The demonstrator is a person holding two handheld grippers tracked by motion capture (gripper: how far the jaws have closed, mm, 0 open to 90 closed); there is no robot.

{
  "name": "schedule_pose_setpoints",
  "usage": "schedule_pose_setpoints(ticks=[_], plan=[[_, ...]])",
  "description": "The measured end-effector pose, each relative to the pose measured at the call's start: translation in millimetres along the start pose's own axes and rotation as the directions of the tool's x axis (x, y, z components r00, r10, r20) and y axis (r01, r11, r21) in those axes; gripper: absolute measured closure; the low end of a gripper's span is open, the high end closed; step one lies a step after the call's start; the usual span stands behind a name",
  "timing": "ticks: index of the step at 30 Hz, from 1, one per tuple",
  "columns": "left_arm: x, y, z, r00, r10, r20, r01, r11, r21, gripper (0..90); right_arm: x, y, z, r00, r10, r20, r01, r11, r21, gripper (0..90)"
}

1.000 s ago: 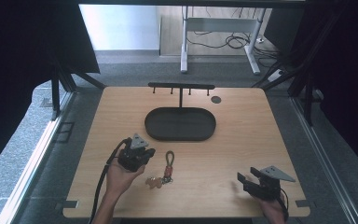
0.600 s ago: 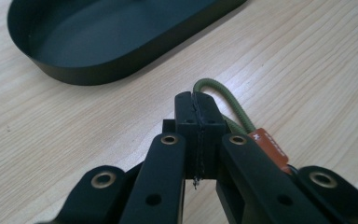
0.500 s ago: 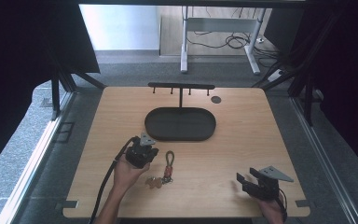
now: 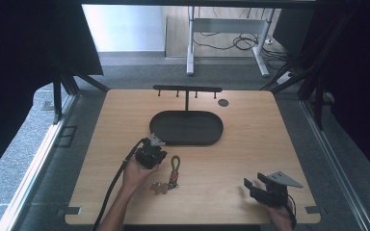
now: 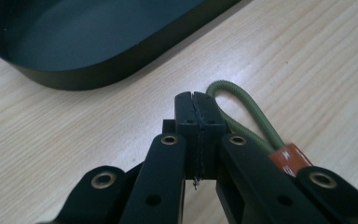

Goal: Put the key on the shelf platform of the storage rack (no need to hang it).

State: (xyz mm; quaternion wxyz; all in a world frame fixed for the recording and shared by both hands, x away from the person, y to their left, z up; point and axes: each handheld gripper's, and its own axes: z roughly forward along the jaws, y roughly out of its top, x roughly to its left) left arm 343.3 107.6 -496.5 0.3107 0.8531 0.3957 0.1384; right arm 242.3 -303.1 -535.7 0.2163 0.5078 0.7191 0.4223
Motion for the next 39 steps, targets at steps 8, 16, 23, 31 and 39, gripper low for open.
schedule_pose_setpoints(ticks=[8, 16, 23, 31, 39], plan=[[1.3, -0.1, 11.7, 1.0, -0.005, 0.004, 0.005, 0.9998, 0.018, 90.0, -0.3, 0.0, 0.0, 1.0, 0.001, 0.003, -0.001, 1.0, 0.0, 36.7], [-4.9, 5.2, 16.1, 0.9997, 0.021, 0.008, -0.021, 0.9988, 0.044, 89.9, 0.1, 0.4, 0.6, 1.0, 0.0, 0.001, 0.0, 1.0, 0.004, 36.8], [-5.6, 16.2, 20.0, 0.9994, 0.035, 0.008, -0.035, 0.9982, 0.048, 89.9, 1.4, 0.1, 0.3, 1.0, -0.001, 0.002, 0.001, 1.0, 0.002, 36.9], [-0.1, 13.4, 35.7, 0.9992, 0.036, 0.016, -0.037, 0.9946, 0.097, 90.0, 2.7, 1.3, 2.5, 1.0, -0.006, -0.005, 0.006, 1.0, 0.006, 36.9], [-12.2, 13.7, 41.7, 0.9977, 0.057, 0.036, -0.06, 0.9934, 0.098, 89.9, 1.4, 0.8, 1.5, 1.0, -0.005, -0.001, 0.005, 1.0, 0.002, 37.0]])
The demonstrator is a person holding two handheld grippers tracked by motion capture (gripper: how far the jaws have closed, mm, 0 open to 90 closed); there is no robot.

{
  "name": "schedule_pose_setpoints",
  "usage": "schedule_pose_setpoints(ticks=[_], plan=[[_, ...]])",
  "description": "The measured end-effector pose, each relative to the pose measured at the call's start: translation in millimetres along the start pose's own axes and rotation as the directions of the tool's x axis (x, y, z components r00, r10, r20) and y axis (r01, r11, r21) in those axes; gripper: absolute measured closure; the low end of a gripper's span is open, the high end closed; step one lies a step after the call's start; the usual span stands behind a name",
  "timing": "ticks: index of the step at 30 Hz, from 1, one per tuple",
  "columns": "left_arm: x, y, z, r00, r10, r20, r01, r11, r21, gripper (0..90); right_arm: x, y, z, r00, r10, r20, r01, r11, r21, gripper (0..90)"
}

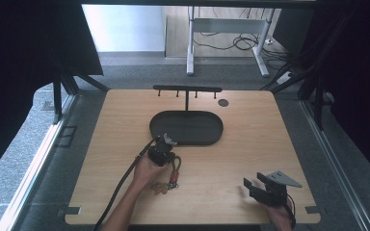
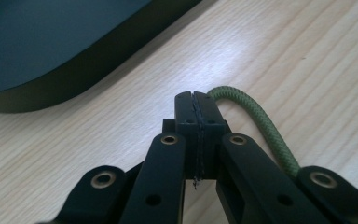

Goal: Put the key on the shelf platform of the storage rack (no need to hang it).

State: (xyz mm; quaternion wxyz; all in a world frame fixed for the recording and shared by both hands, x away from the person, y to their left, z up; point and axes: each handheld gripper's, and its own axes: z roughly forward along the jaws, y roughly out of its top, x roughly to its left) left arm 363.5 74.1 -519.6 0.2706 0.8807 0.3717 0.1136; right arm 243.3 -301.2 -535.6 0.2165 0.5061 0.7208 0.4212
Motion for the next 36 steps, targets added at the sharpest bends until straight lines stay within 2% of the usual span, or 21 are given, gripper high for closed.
schedule_pose_setpoints(ticks=[18, 20, 23, 27, 29, 30, 36], plan=[[-38.2, 14.8, 12.2, 0.9962, 0.063, 0.06, -0.063, 0.998, -0.011, 89.8, -1.1, 0.4, 0.4, 1.0, 0.001, -0.001, -0.001, 1.0, 0.006, 36.9], [-38.6, 15.4, 12.5, 0.9958, 0.068, 0.061, -0.067, 0.9976, -0.012, 89.7, -1.3, 0.3, 0.3, 1.0, 0.002, -0.001, -0.002, 1.0, 0.007, 36.9], [-35.6, 15.9, 7.4, 0.996, 0.053, 0.072, -0.052, 0.9984, -0.021, 86.2, -2.0, 0.1, 0.1, 1.0, 0.004, 0.001, -0.004, 1.0, 0.003, 36.9], [-33.3, 16.4, -3.8, 0.9966, 0.054, 0.062, -0.052, 0.9979, -0.038, 76.6, -1.8, 0.2, 0.4, 1.0, 0.003, 0.001, -0.003, 1.0, 0.006, 36.9], [-32.0, 16.3, -10.1, 0.9975, 0.04, 0.058, -0.037, 0.998, -0.052, 69.4, -1.4, 0.2, 0.5, 1.0, 0.002, 0.0, -0.002, 1.0, 0.007, 36.9], [-31.3, 15.9, -13.8, 0.9973, 0.033, 0.066, -0.029, 0.9983, -0.05, 65.4, -1.3, 0.2, 0.4, 1.0, 0.001, 0.0, -0.001, 1.0, 0.007, 36.9], [-29.0, 8.8, -30.2, 0.9982, 0.025, 0.054, -0.023, 0.9989, -0.041, 45.4, -2.5, 0.0, 0.0, 1.0, 0.004, 0.001, -0.004, 1.0, 0.006, 36.9]])
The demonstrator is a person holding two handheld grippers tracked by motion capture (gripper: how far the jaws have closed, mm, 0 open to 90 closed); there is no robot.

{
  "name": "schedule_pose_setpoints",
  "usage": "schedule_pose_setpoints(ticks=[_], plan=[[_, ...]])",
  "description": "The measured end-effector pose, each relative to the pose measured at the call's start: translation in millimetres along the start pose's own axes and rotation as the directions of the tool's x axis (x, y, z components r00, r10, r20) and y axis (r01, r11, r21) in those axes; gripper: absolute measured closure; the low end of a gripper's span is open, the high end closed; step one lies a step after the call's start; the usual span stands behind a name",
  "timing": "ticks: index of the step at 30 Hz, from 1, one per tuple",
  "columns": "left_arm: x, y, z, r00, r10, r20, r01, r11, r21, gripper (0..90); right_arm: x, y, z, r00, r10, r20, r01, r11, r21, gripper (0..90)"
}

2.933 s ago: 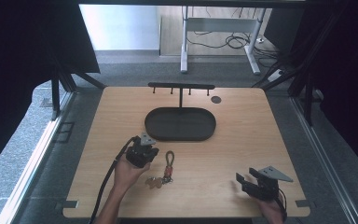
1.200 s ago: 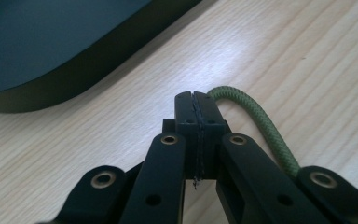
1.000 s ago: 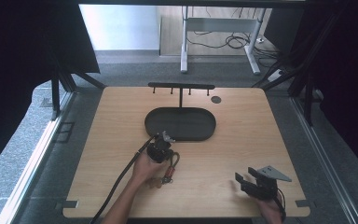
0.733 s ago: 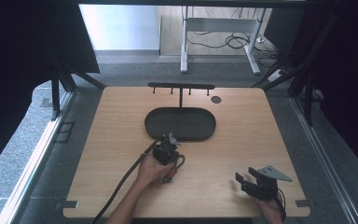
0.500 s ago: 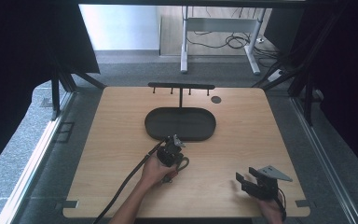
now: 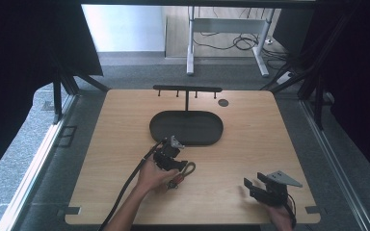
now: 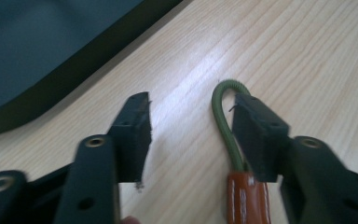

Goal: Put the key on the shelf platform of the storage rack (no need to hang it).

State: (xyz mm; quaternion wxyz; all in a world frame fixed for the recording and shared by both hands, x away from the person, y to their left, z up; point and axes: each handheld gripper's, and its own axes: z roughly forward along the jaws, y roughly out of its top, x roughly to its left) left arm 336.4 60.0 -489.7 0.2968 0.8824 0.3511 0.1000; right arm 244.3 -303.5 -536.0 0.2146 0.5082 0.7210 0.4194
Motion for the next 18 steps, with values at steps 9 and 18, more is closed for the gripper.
schedule_pose_setpoints(ticks=[9, 18], plan=[[-7.9, -10.2, -19.5, 0.9973, -0.002, 0.073, 0.001, 0.9998, 0.022, 36.8, 0.3, 0.1, 0.0, 1.0, -0.002, 0.0, 0.002, 1.0, 0.006, 36.9], [-17.6, -13.8, -14.1, 0.9913, 0.033, 0.127, -0.042, 0.997, 0.065, 37.3, 0.2, 0.1, 0.3, 1.0, -0.002, -0.001, 0.002, 1.0, 0.008, 36.8]])
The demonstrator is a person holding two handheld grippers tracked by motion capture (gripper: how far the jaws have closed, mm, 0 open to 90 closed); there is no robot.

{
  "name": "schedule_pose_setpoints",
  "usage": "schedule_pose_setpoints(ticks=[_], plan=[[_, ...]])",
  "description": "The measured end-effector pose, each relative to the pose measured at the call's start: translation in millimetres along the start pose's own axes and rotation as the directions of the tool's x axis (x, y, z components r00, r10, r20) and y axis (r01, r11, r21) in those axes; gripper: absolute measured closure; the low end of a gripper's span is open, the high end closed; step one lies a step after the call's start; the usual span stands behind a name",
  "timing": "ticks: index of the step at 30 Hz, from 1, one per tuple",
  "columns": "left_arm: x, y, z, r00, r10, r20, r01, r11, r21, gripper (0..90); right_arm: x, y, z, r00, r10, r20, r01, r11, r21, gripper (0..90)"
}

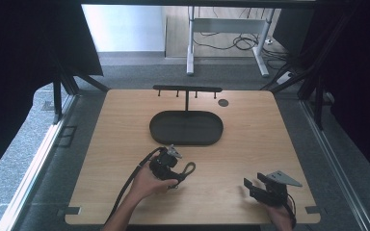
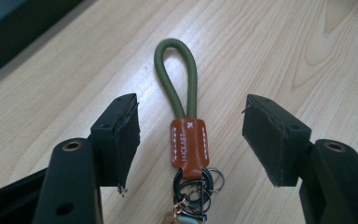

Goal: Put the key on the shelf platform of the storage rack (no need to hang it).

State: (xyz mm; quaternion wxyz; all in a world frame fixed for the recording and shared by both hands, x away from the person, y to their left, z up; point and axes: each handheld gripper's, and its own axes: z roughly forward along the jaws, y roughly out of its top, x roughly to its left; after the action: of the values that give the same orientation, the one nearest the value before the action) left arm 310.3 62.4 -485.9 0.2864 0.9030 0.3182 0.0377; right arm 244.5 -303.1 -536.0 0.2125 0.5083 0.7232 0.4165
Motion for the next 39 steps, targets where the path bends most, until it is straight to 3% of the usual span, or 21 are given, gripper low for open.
schedule_pose_setpoints(ticks=[12, 24, 33, 39], plan=[[-5.8, -1.3, 14.5, 0.9995, 0.029, -0.01, -0.028, 0.998, 0.057, 38.9, -0.8, 0.0, -0.2, 1.0, -0.001, -0.001, 0.001, 1.0, 0.0, 36.6], [-2.1, -4.5, 21.4, 0.9993, 0.022, -0.031, -0.019, 0.9938, 0.11, 43.1, -1.1, 0.1, -0.3, 1.0, -0.001, 0.002, 0.001, 1.0, 0.0, 36.6], [-1.7, -5.9, 26.3, 0.9987, 0.035, -0.037, -0.03, 0.9896, 0.141, 49.9, -1.2, 0.1, -0.5, 1.0, 0.001, 0.0, -0.001, 1.0, -0.001, 36.6], [-2.4, -5.7, 25.7, 0.9984, 0.04, -0.04, -0.034, 0.9893, 0.142, 60.4, -1.1, 0.1, -0.3, 1.0, 0.002, -0.003, -0.002, 1.0, 0.0, 36.6]])
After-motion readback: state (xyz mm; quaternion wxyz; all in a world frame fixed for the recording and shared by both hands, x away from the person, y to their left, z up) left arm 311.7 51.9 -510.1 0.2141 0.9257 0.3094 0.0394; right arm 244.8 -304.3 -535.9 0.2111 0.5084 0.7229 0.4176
